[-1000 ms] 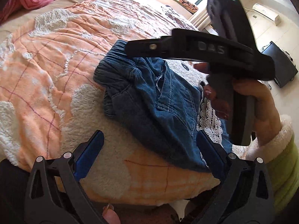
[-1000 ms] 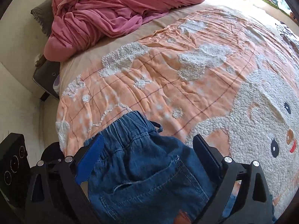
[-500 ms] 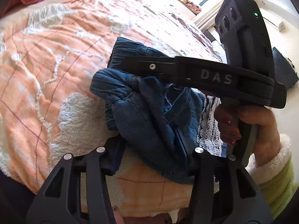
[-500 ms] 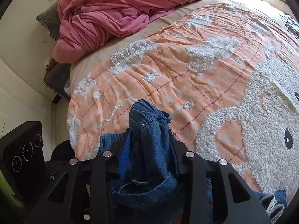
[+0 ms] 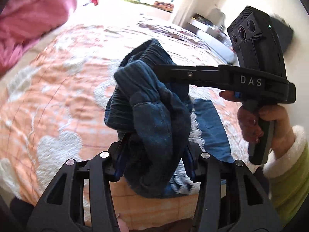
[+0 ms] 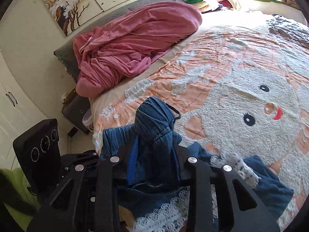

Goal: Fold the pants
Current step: 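Fold the waistband over the pants with the right tool and release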

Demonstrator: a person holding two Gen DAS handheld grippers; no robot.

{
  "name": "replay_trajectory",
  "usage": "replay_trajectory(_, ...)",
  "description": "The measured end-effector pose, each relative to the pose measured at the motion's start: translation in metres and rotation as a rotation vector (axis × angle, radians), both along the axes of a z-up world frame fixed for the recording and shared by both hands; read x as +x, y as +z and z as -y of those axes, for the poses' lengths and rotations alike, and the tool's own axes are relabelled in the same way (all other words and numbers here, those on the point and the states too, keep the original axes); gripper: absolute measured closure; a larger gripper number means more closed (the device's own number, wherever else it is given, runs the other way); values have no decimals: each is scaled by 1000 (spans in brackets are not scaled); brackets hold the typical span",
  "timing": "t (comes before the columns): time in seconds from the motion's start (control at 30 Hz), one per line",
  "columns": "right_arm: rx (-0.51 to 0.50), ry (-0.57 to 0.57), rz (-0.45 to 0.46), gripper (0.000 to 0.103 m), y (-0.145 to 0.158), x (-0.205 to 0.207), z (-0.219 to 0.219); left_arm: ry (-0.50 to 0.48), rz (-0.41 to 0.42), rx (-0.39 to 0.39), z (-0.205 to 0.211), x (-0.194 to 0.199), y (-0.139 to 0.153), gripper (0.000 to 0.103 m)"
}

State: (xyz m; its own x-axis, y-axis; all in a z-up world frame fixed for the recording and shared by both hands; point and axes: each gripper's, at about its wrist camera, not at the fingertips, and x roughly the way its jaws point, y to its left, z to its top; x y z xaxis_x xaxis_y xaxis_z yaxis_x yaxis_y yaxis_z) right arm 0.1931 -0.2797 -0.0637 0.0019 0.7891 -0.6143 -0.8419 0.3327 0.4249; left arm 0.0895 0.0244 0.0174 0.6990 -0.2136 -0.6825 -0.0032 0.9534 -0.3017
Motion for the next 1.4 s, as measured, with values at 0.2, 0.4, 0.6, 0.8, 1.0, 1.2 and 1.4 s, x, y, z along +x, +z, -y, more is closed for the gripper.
replay_trajectory(0.2,33,-89,-48,74,-14,6,64,-105,-5,85,49,6,-3,63)
replay_trajectory(0.4,15,-183,-87,49,-30,4,113,-185,-15,172,82,8,-15,63)
replay_trajectory(0.6,43,-280,-101,20,-19,2,138,-264,2,228,102,-4,-27,60)
replay_trajectory(0.8,-99,-326,-86,11,-28,4,111,-344,20,294,131,-22,-31,48)
replay_trajectory(1.0,-181,-327,-101,61,-55,4,110,-375,24,283,139,-25,-33,46)
replay_trajectory(1.2,-163,-345,-106,62,-67,7,131,-389,23,226,128,-34,-29,44)
replay_trajectory(1.4,-126,-370,-153,46,-81,7,140,-346,41,201,103,-44,-15,44)
